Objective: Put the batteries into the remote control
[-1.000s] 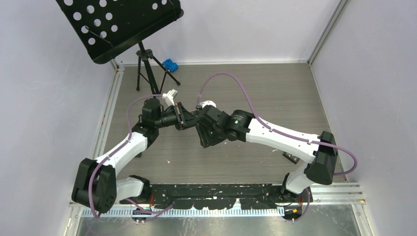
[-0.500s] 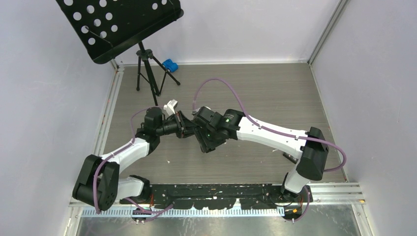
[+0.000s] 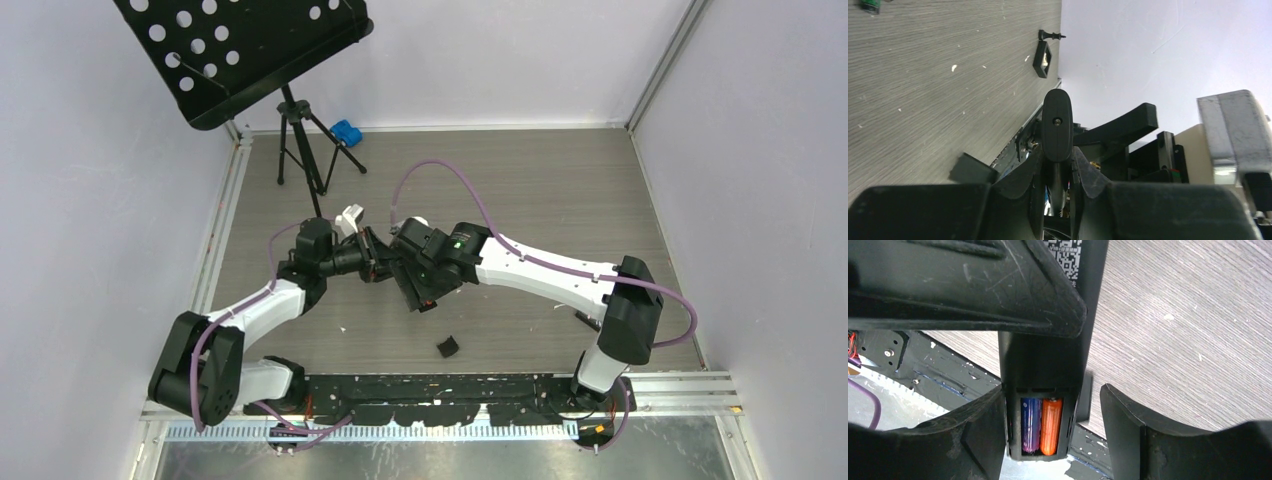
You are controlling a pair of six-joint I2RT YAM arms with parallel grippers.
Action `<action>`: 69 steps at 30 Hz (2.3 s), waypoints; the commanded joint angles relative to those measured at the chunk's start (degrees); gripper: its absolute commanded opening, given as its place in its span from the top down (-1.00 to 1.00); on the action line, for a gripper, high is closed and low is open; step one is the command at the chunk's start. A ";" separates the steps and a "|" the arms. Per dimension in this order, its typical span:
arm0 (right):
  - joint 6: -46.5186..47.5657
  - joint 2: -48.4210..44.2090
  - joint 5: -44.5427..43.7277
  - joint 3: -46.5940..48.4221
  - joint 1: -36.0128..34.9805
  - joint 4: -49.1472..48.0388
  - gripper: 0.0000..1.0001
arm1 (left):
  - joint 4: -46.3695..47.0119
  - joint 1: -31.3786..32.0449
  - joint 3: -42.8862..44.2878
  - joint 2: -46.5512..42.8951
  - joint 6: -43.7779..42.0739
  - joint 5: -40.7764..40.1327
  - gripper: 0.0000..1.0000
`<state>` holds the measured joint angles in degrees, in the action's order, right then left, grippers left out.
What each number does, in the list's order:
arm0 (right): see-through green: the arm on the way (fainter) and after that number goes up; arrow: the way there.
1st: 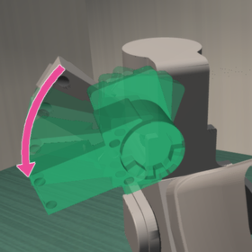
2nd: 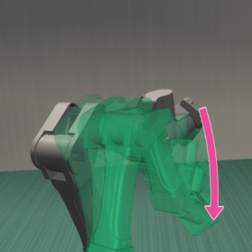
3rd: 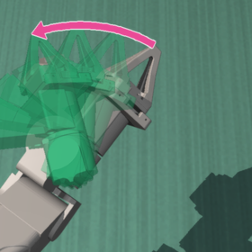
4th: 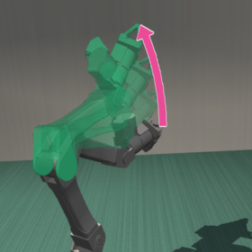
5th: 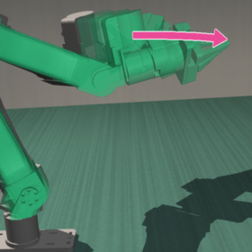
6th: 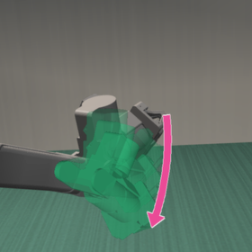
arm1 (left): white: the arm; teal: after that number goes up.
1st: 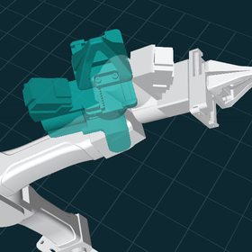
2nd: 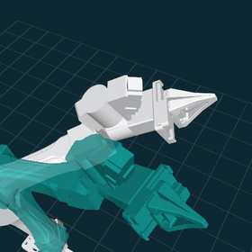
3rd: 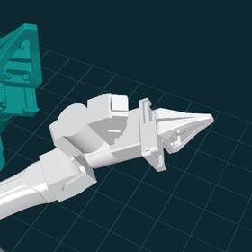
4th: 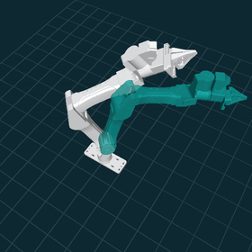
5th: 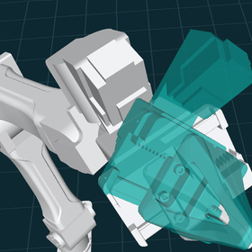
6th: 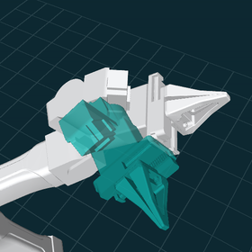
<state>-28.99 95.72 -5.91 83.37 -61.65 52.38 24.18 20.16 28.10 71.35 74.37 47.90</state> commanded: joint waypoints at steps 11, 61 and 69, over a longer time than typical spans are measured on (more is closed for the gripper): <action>-6.96 -13.64 -6.75 -15.30 0.32 -7.83 -0.43 | -23.16 -1.40 3.89 -3.42 -18.64 -16.56 1.00; 6.10 2.28 -0.30 -25.62 -22.73 -14.88 0.69 | -35.92 -9.35 4.98 -8.07 -23.94 -21.92 1.00; 3.50 -7.10 -5.44 -25.69 -18.30 -16.39 0.99 | -35.20 -9.52 5.77 -9.19 -22.58 -20.03 1.00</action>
<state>-23.66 95.98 -6.48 57.56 -83.33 38.24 -12.73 11.11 30.98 63.42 50.78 25.19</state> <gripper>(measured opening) 0.025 0.191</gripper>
